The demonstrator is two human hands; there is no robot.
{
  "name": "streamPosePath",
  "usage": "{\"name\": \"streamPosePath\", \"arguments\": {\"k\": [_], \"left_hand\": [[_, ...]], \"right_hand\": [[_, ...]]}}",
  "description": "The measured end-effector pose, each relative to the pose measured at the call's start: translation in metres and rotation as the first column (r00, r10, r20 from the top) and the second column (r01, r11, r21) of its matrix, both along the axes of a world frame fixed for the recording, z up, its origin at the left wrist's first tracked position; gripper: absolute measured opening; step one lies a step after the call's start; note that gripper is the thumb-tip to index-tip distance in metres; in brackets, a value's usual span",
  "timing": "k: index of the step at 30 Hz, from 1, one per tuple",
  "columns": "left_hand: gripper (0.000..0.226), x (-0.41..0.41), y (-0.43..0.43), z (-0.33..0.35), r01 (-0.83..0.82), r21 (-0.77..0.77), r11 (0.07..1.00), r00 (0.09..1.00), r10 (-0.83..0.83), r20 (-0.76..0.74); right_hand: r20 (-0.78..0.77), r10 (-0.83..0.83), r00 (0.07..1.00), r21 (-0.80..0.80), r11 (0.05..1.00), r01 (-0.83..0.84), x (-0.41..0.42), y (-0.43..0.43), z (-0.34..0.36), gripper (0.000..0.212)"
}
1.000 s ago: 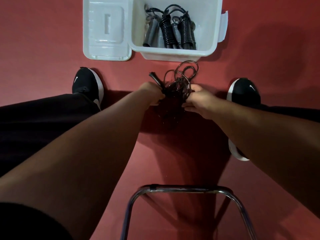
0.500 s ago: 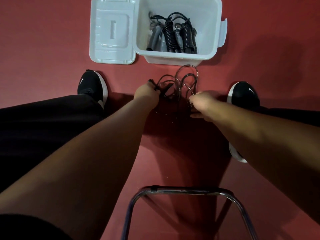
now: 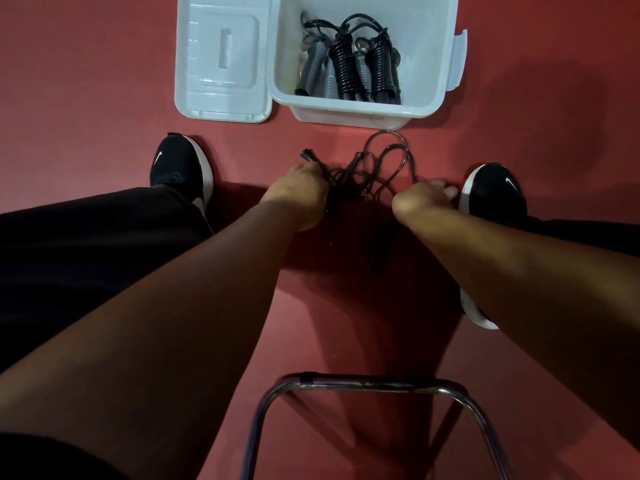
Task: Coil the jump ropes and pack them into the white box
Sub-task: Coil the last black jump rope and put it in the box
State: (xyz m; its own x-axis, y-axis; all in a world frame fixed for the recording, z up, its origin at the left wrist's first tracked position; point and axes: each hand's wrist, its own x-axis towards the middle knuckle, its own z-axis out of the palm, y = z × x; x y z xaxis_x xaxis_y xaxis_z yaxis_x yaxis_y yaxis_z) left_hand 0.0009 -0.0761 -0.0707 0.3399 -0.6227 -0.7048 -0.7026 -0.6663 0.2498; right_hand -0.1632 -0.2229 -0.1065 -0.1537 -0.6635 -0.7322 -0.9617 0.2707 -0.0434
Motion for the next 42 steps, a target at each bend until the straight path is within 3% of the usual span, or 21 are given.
{"name": "streamPosePath", "arguments": {"k": [1,3,6,8,10,18,22,25,29,35,42], "left_hand": [[0.031,0.002,-0.002,-0.002,0.008,-0.052,0.999,0.998,-0.005,0.056],[0.046,0.007,-0.008,-0.01,0.023,-0.08,0.997,0.995,-0.014,0.103],[0.073,0.012,-0.022,-0.014,0.015,-0.002,1.0,0.998,-0.014,0.06],[0.07,0.013,-0.03,-0.015,0.093,0.067,0.993,0.99,-0.1,0.104],[0.068,0.01,-0.037,-0.013,0.155,0.104,0.982,0.973,-0.17,0.156],[0.045,0.002,-0.041,-0.02,0.104,0.101,0.989,0.982,-0.118,0.145],[0.06,-0.005,-0.043,-0.027,0.121,0.167,0.978,0.963,-0.156,0.221],[0.061,-0.012,-0.048,-0.027,0.057,0.232,0.971,0.976,-0.102,0.19],[0.081,-0.018,-0.044,-0.026,0.068,0.271,0.96,0.978,-0.118,0.174],[0.07,-0.013,-0.022,-0.036,0.01,0.3,0.954,0.98,-0.069,0.186],[0.075,-0.015,0.006,-0.036,0.194,0.267,0.944,0.95,-0.249,0.189]], "right_hand": [[-0.006,0.001,1.0,-0.041,0.999,-0.002,0.003,0.0,-0.001,0.08],[0.066,0.099,0.993,-0.118,0.989,-0.091,0.002,0.002,0.003,0.07],[0.334,0.303,0.893,-0.2,0.948,-0.247,0.002,0.008,0.002,0.029],[0.485,0.368,0.794,-0.12,0.927,-0.356,0.005,0.01,0.002,0.047],[0.536,0.397,0.745,0.032,0.872,-0.488,0.013,0.012,0.005,0.066],[0.431,0.472,0.769,0.092,0.825,-0.558,0.016,0.012,0.005,0.021],[0.377,0.455,0.806,0.122,0.839,-0.531,0.012,0.008,0.007,0.034],[0.348,0.501,0.793,0.178,0.795,-0.58,0.009,0.007,0.006,0.04],[0.291,0.519,0.804,0.247,0.771,-0.587,0.003,0.006,0.007,0.044],[0.285,0.561,0.777,0.233,0.746,-0.624,0.001,0.006,0.001,0.037],[0.277,0.596,0.754,0.138,0.752,-0.645,0.004,0.006,-0.005,0.032]]}}
